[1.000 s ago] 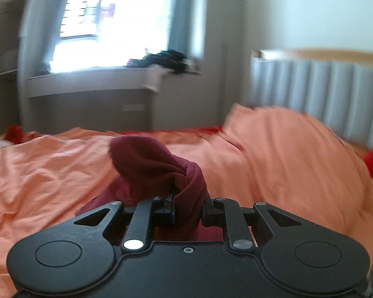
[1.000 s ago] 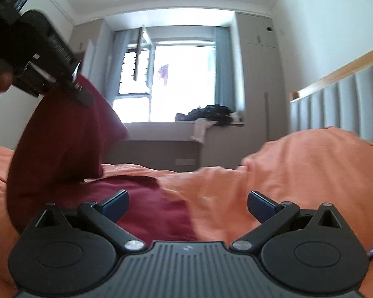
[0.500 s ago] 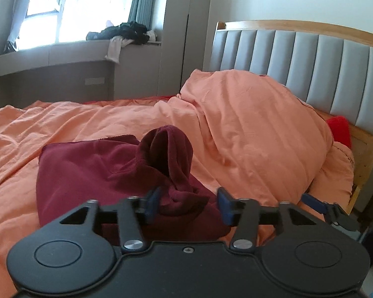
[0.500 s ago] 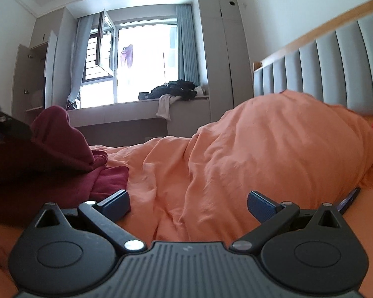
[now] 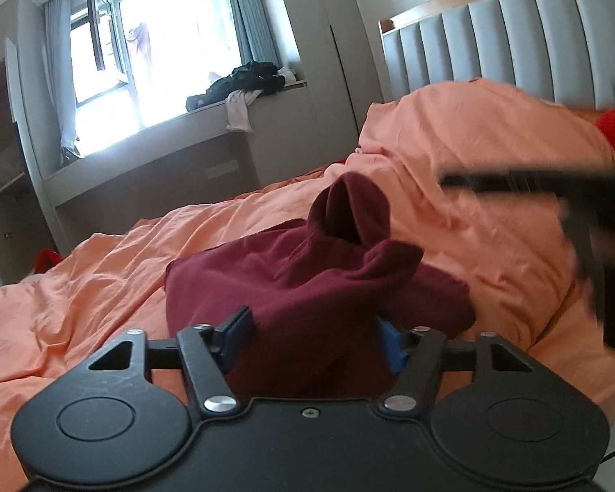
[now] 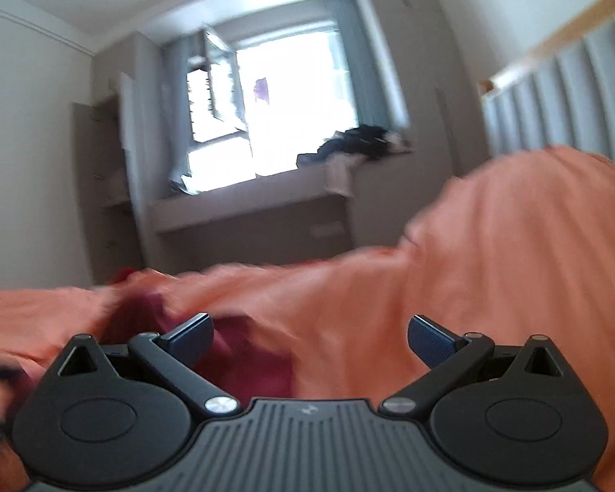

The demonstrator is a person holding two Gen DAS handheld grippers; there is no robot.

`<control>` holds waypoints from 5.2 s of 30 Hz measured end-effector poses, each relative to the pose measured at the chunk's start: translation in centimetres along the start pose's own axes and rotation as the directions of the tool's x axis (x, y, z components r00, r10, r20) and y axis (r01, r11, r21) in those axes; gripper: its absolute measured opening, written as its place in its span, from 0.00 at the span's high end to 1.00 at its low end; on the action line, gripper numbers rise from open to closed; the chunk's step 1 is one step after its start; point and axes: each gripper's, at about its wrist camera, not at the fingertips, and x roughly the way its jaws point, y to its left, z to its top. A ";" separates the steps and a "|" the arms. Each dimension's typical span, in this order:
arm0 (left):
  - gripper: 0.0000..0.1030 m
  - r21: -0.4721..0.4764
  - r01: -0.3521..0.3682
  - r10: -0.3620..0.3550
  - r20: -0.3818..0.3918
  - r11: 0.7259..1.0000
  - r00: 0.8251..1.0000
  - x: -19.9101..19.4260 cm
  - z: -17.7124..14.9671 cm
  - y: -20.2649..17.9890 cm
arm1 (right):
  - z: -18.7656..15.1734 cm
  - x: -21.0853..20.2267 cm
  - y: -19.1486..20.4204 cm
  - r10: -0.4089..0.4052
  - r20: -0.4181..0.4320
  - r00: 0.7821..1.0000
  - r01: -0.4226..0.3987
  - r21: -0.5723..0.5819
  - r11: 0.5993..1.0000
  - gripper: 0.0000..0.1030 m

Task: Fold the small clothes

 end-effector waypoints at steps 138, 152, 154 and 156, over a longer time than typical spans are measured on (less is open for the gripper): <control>0.00 -0.602 0.032 -0.085 -0.060 0.798 0.995 5.2 -5.3 9.3 | -9.4 -1.7 5.9 0.007 0.082 0.997 0.014 -0.255 0.967 0.91; 0.00 -0.601 0.017 -0.068 -0.062 0.799 0.996 5.1 -5.1 8.8 | -7.4 -3.9 -0.8 0.104 0.026 0.994 -0.105 0.063 0.992 0.12; 0.00 -0.601 0.017 -0.068 -0.062 0.799 0.996 5.1 -5.1 8.8 | -6.6 -2.7 -1.9 0.165 0.020 0.986 -0.166 0.115 0.979 0.07; 0.00 -0.601 0.018 -0.069 -0.062 0.799 0.996 5.1 -5.1 8.8 | -5.7 -0.8 -3.1 0.241 -0.006 0.970 -0.236 0.184 0.954 0.01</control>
